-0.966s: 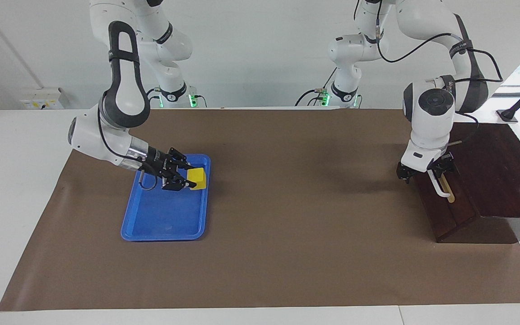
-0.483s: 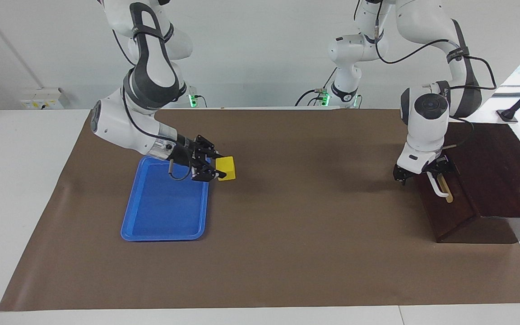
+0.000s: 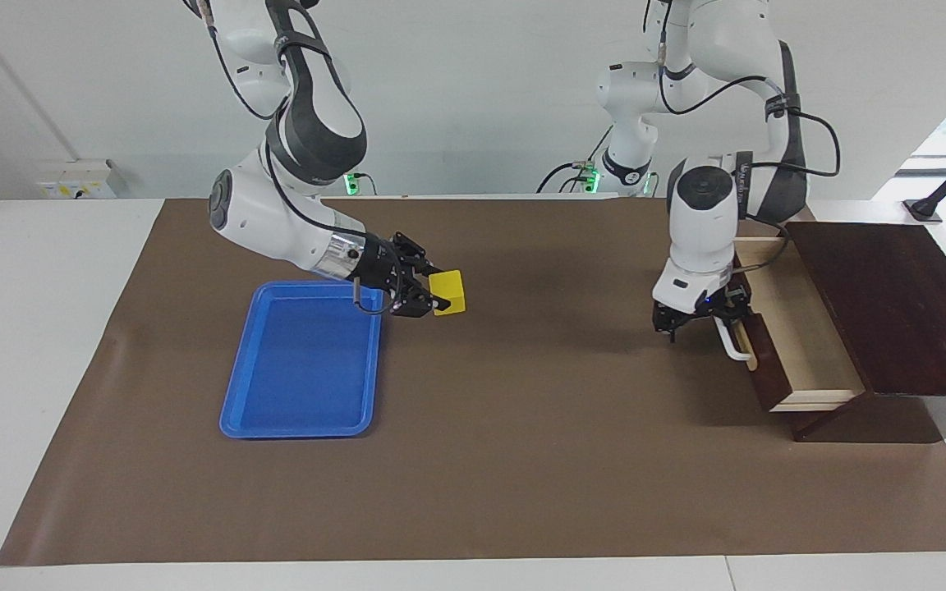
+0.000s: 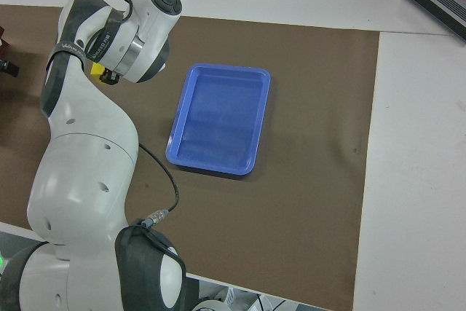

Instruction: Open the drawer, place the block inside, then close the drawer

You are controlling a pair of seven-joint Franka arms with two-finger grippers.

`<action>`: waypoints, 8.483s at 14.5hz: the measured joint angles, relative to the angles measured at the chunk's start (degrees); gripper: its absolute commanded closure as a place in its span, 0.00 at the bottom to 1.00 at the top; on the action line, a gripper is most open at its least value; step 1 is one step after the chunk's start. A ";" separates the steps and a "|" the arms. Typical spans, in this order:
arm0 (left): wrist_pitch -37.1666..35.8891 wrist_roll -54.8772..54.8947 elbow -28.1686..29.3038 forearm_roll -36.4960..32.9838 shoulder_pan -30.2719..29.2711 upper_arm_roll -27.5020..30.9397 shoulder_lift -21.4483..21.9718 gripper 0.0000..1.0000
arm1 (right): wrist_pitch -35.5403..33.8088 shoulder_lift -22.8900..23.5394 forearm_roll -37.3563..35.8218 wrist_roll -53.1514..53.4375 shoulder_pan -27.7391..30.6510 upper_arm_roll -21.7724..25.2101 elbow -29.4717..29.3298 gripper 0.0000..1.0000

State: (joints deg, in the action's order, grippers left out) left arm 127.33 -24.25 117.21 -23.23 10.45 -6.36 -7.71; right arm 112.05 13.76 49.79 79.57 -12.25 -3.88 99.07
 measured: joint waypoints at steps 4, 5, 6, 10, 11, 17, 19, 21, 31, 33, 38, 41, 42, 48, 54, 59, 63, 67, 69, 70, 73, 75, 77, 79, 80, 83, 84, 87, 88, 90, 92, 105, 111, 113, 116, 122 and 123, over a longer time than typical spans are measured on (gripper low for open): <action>-0.17 -0.44 -0.29 1.06 0.55 0.30 0.05 0.00 | 0.03 0.11 -0.09 0.03 -0.25 0.16 -0.27 1.00; -0.72 -0.44 -0.52 1.21 0.55 0.30 0.05 0.00 | 0.03 0.14 -0.10 0.03 -0.19 0.24 -0.29 1.00; -2.39 -0.44 -1.40 1.51 0.56 0.25 0.06 0.00 | 0.03 0.18 -0.10 0.03 -0.13 0.31 -0.32 1.00; -16.24 -1.64 -13.86 11.40 1.17 0.07 0.05 0.00 | 0.27 0.26 -0.10 0.72 0.01 0.74 -0.35 1.00; -18.57 -5.01 -17.39 15.08 1.40 0.01 0.09 0.00 | 0.65 0.29 -0.10 1.40 0.07 0.77 -0.35 1.00; -20.66 -49.77 -26.17 26.42 9.72 -0.29 -1.27 0.00 | 3.15 0.79 -0.31 4.87 -0.74 0.51 -0.34 1.00; -18.14 -65.86 -26.66 29.06 13.83 -0.36 -2.41 0.00 | 6.23 1.20 -0.31 7.19 -2.75 0.43 -0.32 1.00; -11.86 -81.24 -25.94 31.42 16.13 -0.47 -3.58 0.00 | 8.59 1.64 -0.38 9.70 -5.53 0.37 -0.29 1.00; -3.08 -99.78 -19.14 34.05 17.40 0.36 -4.98 0.00 | 11.02 2.58 -0.62 11.15 -7.84 0.56 -0.23 1.00; -1.18 -100.73 -18.34 34.05 17.53 0.23 -4.97 0.00 | 11.02 2.58 -0.62 11.15 -7.84 0.57 -0.23 1.00; 2.39 -101.45 -15.94 34.08 18.44 -0.48 -4.88 0.14 | 11.02 2.58 -0.62 11.15 -7.83 0.59 -0.23 1.00; 3.18 -101.50 -15.83 34.08 18.92 -0.55 -4.78 0.38 | 11.02 2.58 -0.62 11.15 -7.83 0.59 -0.23 1.00; 3.70 -101.51 -15.69 34.07 19.09 -0.52 -4.77 0.51 | 10.91 2.57 -0.63 11.15 -7.83 0.58 -0.21 1.00; 4.56 -101.28 -15.20 34.14 19.17 -0.53 -4.73 1.00 | 10.95 2.58 -1.58 10.76 -7.82 0.57 -0.25 1.00; 3.81 -99.88 -15.16 34.16 19.07 0.10 -4.53 1.00 | 10.95 2.57 -1.57 13.02 -7.32 0.74 -0.69 0.00; -6.71 -85.61 -16.40 34.17 9.34 1.12 -0.94 1.00 | 10.78 2.57 -1.57 13.21 -6.89 0.75 -1.29 0.00; -18.35 -68.00 -20.72 35.58 -4.18 1.53 3.18 1.00 | 9.12 2.56 -1.85 13.21 -5.60 0.85 -1.92 0.00; -21.37 -50.54 -21.48 36.46 -16.65 1.81 3.14 1.00 | 1.94 2.47 -8.72 11.87 0.13 0.90 -4.96 0.00; -21.27 -43.40 -20.84 36.30 -20.02 1.89 2.87 1.00 | -4.17 2.33 -12.12 5.80 3.78 0.99 -7.38 0.00; -20.93 -40.29 -20.03 35.99 -21.62 1.93 2.74 1.00 | -7.59 2.23 -14.04 1.46 5.55 1.05 -8.46 0.00; -16.06 -36.37 -14.46 35.72 -24.04 1.95 2.45 0.85 | -15.58 1.03 -21.72 -14.70 8.90 1.17 -9.87 0.00; -12.74 -36.31 -10.79 35.70 -24.02 1.42 2.45 0.00 | -18.93 -0.46 -26.68 -25.64 9.95 1.23 -10.06 0.00; -12.00 -36.01 -9.84 35.69 -24.02 1.34 2.51 0.00 | -21.14 -1.91 -31.12 -36.26 11.24 1.23 -10.13 0.00; -12.18 -35.65 -10.28 33.93 -23.69 1.01 2.73 0.00 | -22.81 -3.21 -35.01 -47.63 12.98 1.26 -10.14 0.00; -13.13 -35.92 -11.39 32.45 -22.63 0.80 2.70 0.00 | -23.31 -3.87 -37.08 -53.57 13.96 1.26 -10.13 0.00; -18.12 -45.74 -18.64 28.68 -16.06 0.36 1.19 0.00 | -24.43 -6.72 -43.74 -70.13 15.89 1.30 -9.88 0.00; -18.66 -49.64 -20.06 26.89 -13.24 0.25 0.55 0.00 | -24.59 -8.19 -45.75 -74.60 16.15 1.27 -9.47 0.00; -17.12 -60.79 -18.39 21.05 -6.62 0.06 -1.08 0.00 | -24.80 -13.65 -49.10 -84.68 17.06 1.20 -6.77 0.00; -15.90 -62.94 -16.98 19.48 -6.11 0.05 -1.59 0.00 | -24.80 -15.22 -49.97 -87.11 17.37 1.18 -5.83 0.00; -12.37 -66.13 -13.89 16.46 -6.35 0.54 -2.24 0.00 | -23.68 -16.53 -50.53 -89.09 17.92 1.15 -4.67 0.00; -11.08 -67.06 -12.69 15.21 -7.27 1.07 -2.21 0.00 | -22.39 -15.93 -50.54 -89.09 18.03 1.14 -4.01 0.00; -8.45 -47.26 -12.77 11.86 -20.37 0.49 -1.80 0.00 | -29.93 -12.95 -50.54 -85.75 18.22 1.06 -8.86 0.00; -22.68 -19.66 -16.10 17.72 -18.20 -1.87 4.67 0.00 | -29.85 -12.90 -50.57 -85.75 18.27 1.29 -8.85 0.00; -30.64 -8.75 -17.67 18.96 -15.25 -1.92 7.50 0.00 | -29.85 -12.90 -50.57 -85.75 18.38 1.28 -8.89 0.00; -36.67 1.25 -19.81 22.03 -12.25 -1.99 8.03 0.00 | -29.85 -12.90 -50.59 -85.75 18.41 1.24 -8.98 0.00; -39.05 9.60 -21.15 25.22 -12.25 -1.47 7.35 0.00 | -29.85 -12.92 -50.62 -85.75 18.41 1.03 -9.00 0.00; -39.53 10.40 -21.60 25.22 -12.25 -1.47 7.29 0.00 | -29.82 -12.92 -50.62 -85.75 18.41 0.97 -9.00 0.00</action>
State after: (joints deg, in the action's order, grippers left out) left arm 87.81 -13.85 95.61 2.00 -1.80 -7.83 -0.42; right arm 82.23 0.84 -0.83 -6.17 6.16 -2.92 90.07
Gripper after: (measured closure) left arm 0.000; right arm 0.000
